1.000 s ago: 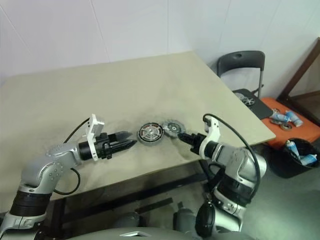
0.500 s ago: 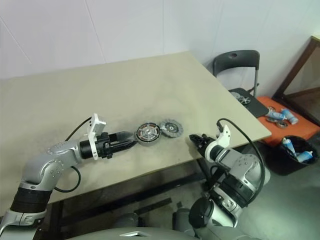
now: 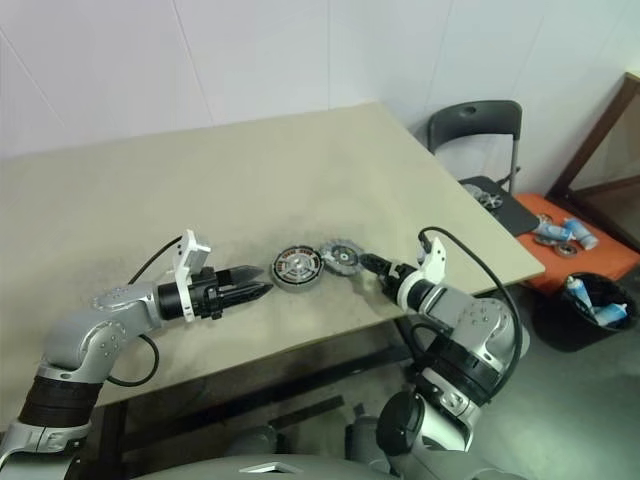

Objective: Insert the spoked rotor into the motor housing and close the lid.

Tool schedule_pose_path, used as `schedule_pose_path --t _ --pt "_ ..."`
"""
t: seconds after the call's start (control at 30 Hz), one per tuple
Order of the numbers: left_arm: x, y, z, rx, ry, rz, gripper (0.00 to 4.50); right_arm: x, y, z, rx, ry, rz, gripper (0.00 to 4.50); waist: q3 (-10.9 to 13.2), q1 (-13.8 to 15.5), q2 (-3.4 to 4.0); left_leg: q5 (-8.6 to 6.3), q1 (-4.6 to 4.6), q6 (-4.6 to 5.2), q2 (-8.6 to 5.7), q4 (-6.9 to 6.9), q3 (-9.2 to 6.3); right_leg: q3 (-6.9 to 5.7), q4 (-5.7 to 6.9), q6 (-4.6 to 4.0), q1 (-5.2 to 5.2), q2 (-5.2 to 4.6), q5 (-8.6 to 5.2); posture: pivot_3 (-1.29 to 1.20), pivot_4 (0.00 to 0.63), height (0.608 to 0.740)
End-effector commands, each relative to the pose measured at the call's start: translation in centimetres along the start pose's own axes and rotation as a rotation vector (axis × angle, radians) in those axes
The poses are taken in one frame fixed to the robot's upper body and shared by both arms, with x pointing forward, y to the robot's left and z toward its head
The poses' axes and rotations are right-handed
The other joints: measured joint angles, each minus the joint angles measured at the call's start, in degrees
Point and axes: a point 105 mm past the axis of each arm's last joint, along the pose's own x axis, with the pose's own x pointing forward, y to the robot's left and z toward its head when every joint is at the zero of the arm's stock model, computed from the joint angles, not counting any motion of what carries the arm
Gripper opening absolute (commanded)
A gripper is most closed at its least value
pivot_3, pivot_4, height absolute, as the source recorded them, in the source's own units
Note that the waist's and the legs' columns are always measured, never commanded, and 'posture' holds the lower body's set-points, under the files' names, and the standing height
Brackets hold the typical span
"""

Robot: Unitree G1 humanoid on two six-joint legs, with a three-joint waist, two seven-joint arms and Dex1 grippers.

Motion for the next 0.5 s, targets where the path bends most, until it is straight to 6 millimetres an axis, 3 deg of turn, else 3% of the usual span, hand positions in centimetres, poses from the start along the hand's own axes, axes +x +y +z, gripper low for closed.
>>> schedule_pose_path --t 0.03,0.23,0.5 --pt "-0.3 0.1 1.0 0.045 -0.029 0.006 2.7 1.7 1.8 -1.4 0.033 0.035 0.067 3.85 0.0 -0.09 0.0 0.0 0.01 0.0 0.0 0.01 0.0 0.0 0.0 -0.01 0.01 0.0 -0.01 0.0 0.0 0.74" --pt "-0.2 0.0 0.6 0.055 -0.017 0.003 2.7 2.5 4.7 -1.4 0.032 0.038 0.179 3.85 0.0 -0.87 0.0 0.0 0.04 0.0 0.02 0.02 0.01 0.02 0.0 -0.03 0.04 0.01 -0.01 0.0 0.0 0.74" --pt "-0.2 0.0 0.7 0.061 -0.018 0.003 2.7 3.9 5.0 -3.0 0.096 0.105 0.197 3.85 -0.01 -1.5 -0.01 0.0 0.03 0.01 0.07 -0.04 0.01 0.03 -0.08 0.09 0.04 0.07 0.05 0.0 0.0 0.74"
